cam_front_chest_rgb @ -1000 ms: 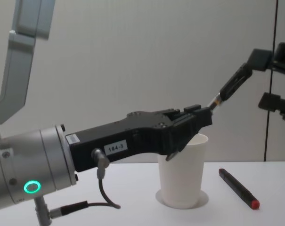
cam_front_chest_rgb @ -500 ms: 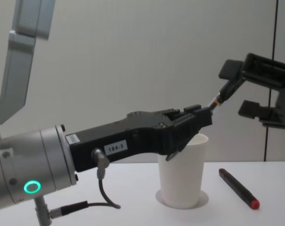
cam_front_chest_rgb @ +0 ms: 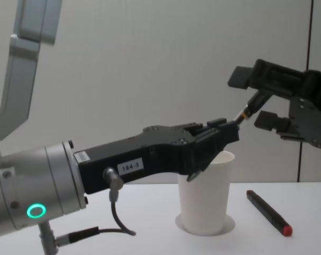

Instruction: Place the pen into the pen holder.

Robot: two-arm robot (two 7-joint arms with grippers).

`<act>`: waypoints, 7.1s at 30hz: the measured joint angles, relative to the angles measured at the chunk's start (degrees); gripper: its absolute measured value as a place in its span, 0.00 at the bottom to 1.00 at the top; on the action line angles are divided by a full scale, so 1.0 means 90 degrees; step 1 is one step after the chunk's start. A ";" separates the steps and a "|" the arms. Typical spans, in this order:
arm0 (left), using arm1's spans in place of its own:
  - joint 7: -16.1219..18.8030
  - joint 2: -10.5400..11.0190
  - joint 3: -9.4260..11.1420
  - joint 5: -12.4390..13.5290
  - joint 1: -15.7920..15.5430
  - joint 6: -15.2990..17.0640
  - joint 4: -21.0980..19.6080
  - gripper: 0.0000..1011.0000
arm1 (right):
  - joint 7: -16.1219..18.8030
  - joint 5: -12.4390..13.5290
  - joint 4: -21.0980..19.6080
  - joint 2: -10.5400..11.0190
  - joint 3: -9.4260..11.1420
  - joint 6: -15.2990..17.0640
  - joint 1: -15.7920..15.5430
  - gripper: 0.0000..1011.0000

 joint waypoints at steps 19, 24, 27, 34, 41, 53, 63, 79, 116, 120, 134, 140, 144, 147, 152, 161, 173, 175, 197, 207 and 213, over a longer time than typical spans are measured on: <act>0.0000 0.0000 0.0000 0.0000 0.0000 0.0000 0.0000 0.14 | -0.0287 -0.0011 -0.0017 -0.0071 -0.0116 -0.0151 0.0111 0.99; 0.0000 0.0000 0.0000 0.0000 0.0000 0.0000 0.0000 0.14 | -0.0305 0.0050 -0.0056 -0.0021 -0.0116 -0.0144 0.0104 0.99; 0.0000 0.0000 0.0000 0.0000 0.0000 0.0000 0.0000 0.14 | -0.0322 0.0107 -0.0090 0.0027 -0.0106 -0.0136 0.0089 0.99; 0.0000 0.0000 0.0000 0.0000 0.0000 0.0000 0.0000 0.14 | -0.0386 0.0238 -0.0154 0.0131 -0.0074 -0.0135 0.0047 0.99; 0.0000 0.0000 0.0000 0.0000 0.0000 0.0000 0.0000 0.14 | -0.0456 0.0364 -0.0220 0.0245 -0.0046 -0.0168 -0.0006 0.99; 0.0000 0.0000 0.0000 0.0000 0.0000 0.0000 0.0000 0.14 | -0.0452 0.0498 -0.0302 0.0407 -0.0036 -0.0199 -0.0068 0.99; 0.0000 0.0000 0.0000 0.0000 0.0000 0.0000 0.0000 0.14 | -0.0404 0.0542 -0.0329 0.0485 -0.0063 -0.0230 -0.0081 0.99; 0.0000 0.0000 0.0000 -0.0001 0.0000 0.0000 0.0000 0.14 | -0.0518 0.0540 -0.0336 0.0502 -0.0143 -0.0351 -0.0065 0.99; 0.0000 0.0000 0.0000 0.0000 0.0000 0.0000 0.0000 0.14 | -0.0468 0.0466 -0.0240 0.0461 -0.0292 -0.0306 0.0088 0.59; 0.0000 0.0000 0.0000 -0.0001 0.0000 0.0000 0.0000 0.14 | -0.0468 0.0463 -0.0237 0.0461 -0.0296 -0.0305 0.0092 0.45; -0.0001 0.0000 0.0000 -0.0001 0.0000 0.0000 0.0000 0.14 | -0.0470 0.0462 -0.0234 0.0461 -0.0301 -0.0305 0.0098 0.13; -0.0001 0.0000 0.0000 -0.0001 0.0000 0.0000 0.0000 0.14 | -0.0470 0.0462 -0.0234 0.0461 -0.0301 -0.0305 0.0098 0.13; -0.0001 0.0000 0.0000 0.0000 0.0000 0.0000 0.0000 0.14 | -0.0470 0.0462 -0.0235 0.0461 -0.0302 -0.0305 0.0098 0.13; -0.0001 0.0000 0.0000 0.0000 0.0000 0.0000 0.0000 0.15 | -0.0469 0.0463 -0.0235 0.0461 -0.0301 -0.0305 0.0098 0.13; 0.0000 0.0000 0.0000 0.0003 0.0000 0.0000 0.0000 0.26 | -0.0466 0.0463 -0.0236 0.0461 -0.0302 -0.0305 0.0098 0.13; 0.0000 0.0000 0.0000 0.0003 0.0000 0.0000 0.0000 0.53 | -0.0466 0.0464 -0.0236 0.0461 -0.0301 -0.0305 0.0098 0.13; 0.0000 0.0000 0.0000 -0.0001 0.0000 0.0000 0.0000 0.91 | -0.0469 0.0463 -0.0235 0.0461 -0.0301 -0.0305 0.0098 0.13; 0.0000 0.0000 0.0000 -0.0001 0.0000 0.0000 0.0000 0.95 | -0.0469 0.0462 -0.0234 0.0462 -0.0301 -0.0306 0.0098 0.13; 0.0000 0.0000 0.0000 0.0000 0.0000 0.0000 0.0000 0.99 | -0.0461 0.0589 -0.0228 0.0696 -0.0199 -0.0589 0.0011 0.13; 0.0000 0.0000 0.0000 0.0000 0.0000 0.0000 0.0000 0.99 | -0.0569 0.0690 -0.0177 0.0951 -0.0032 -0.0897 -0.0073 0.13; 0.0000 0.0000 0.0000 0.0000 0.0000 0.0000 0.0000 0.99 | -0.0600 0.0650 -0.0107 0.1060 0.0047 -0.1093 -0.0076 0.13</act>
